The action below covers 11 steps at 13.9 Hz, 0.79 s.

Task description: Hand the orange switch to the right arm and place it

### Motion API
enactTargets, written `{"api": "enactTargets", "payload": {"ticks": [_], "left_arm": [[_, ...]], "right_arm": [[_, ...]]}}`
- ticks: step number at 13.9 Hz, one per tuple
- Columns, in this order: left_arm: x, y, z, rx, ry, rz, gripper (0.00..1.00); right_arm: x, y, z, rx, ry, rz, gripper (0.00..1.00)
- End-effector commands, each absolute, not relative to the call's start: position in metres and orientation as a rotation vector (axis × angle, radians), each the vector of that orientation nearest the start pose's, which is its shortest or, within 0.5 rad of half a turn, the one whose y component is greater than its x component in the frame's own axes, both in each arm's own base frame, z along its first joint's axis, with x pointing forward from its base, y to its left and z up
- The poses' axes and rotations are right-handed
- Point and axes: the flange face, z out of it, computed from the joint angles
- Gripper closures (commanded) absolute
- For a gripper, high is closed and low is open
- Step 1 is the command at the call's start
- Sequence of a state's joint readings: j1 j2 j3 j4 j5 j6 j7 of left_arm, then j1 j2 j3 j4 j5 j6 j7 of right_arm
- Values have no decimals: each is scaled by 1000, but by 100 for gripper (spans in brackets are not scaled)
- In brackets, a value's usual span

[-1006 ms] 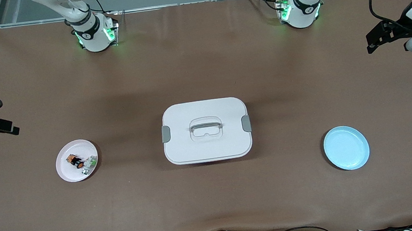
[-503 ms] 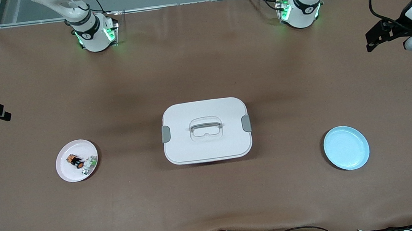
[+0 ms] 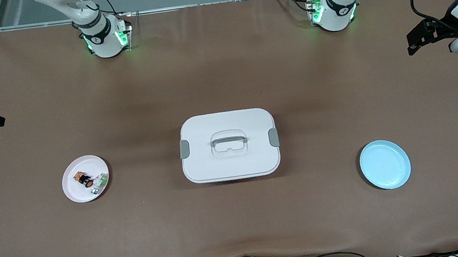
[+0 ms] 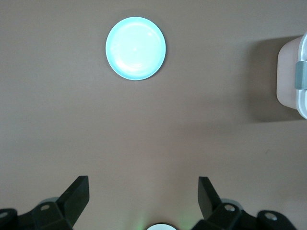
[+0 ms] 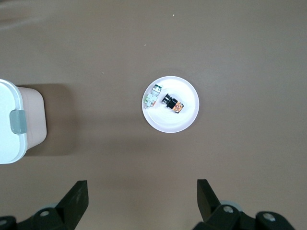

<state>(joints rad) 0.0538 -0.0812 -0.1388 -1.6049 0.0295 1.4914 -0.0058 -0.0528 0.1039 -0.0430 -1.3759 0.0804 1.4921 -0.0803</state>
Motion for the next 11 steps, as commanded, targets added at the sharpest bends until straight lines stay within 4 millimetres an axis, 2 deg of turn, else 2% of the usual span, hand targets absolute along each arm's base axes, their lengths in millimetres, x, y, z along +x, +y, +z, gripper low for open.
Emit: {"api": "enactTargets", "payload": {"ticks": [1, 6, 11], "left_arm": [[510, -43, 654, -3092, 111, 41, 0], [510, -44, 656, -3093, 132, 34, 0], [513, -43, 660, -3094, 137, 18, 0]], "right_arm": [[570, -49, 654, -3078, -14, -39, 0], [563, -47, 660, -3165, -65, -25, 0], [559, -51, 659, -3154, -1, 16, 0]]}}
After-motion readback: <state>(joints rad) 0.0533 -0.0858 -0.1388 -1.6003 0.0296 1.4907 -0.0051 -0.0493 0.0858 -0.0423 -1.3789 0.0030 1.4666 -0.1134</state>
